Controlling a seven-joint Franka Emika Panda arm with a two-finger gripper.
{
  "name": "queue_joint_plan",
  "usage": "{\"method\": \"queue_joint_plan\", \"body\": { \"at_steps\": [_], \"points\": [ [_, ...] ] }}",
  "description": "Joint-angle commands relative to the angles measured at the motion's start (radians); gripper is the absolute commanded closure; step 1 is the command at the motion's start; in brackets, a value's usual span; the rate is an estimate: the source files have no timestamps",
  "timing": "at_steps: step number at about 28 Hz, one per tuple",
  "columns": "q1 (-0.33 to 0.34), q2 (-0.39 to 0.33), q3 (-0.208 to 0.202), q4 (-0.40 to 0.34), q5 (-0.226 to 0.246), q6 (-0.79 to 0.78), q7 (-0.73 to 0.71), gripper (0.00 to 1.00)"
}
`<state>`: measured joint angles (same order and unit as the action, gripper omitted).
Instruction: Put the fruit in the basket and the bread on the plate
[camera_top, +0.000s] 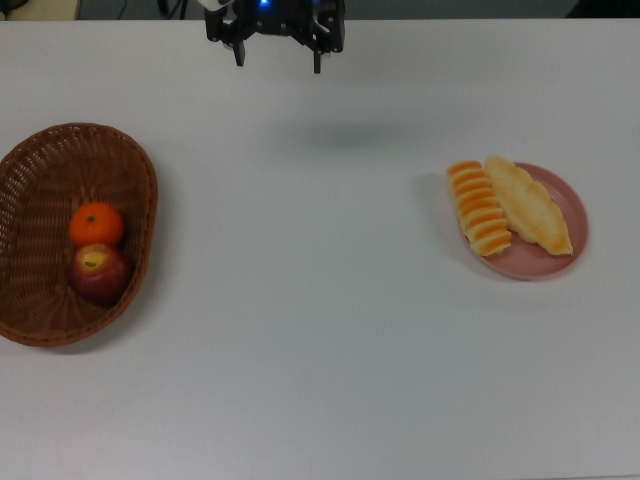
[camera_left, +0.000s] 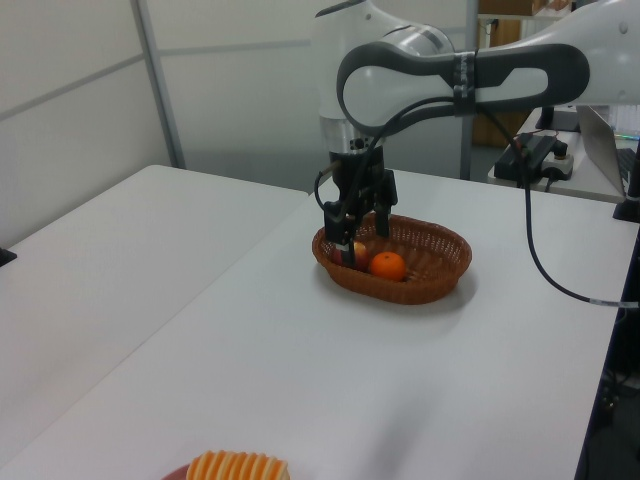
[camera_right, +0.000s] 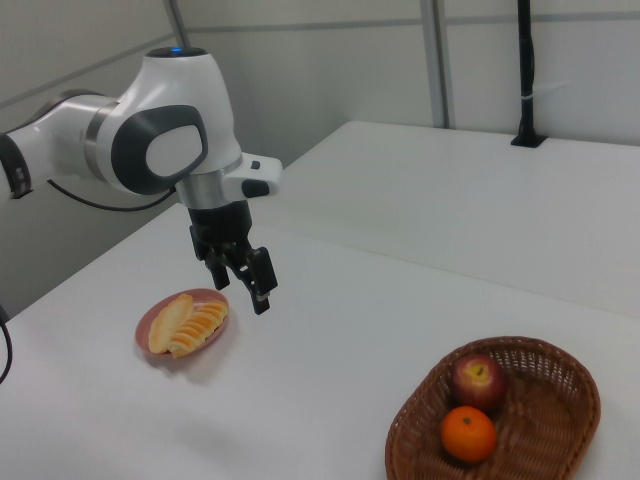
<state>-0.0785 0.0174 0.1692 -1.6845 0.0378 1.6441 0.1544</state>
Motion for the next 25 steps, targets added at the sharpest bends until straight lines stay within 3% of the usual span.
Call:
{"method": "queue_joint_plan", "body": {
  "at_steps": [1,7,12,17,25],
  "points": [
    [-0.058,-0.053,-0.014,-0.021,0.086,0.003,-0.081,0.00],
    [-0.086,-0.071,-0.019,-0.001,0.097,-0.001,-0.115,0.00],
    [-0.107,-0.071,-0.019,0.026,0.064,0.000,-0.115,0.00],
    [-0.101,-0.071,-0.010,0.026,-0.001,-0.001,-0.115,0.00],
    [-0.093,-0.070,-0.005,0.026,-0.053,0.003,-0.115,0.00]
  ]
}}
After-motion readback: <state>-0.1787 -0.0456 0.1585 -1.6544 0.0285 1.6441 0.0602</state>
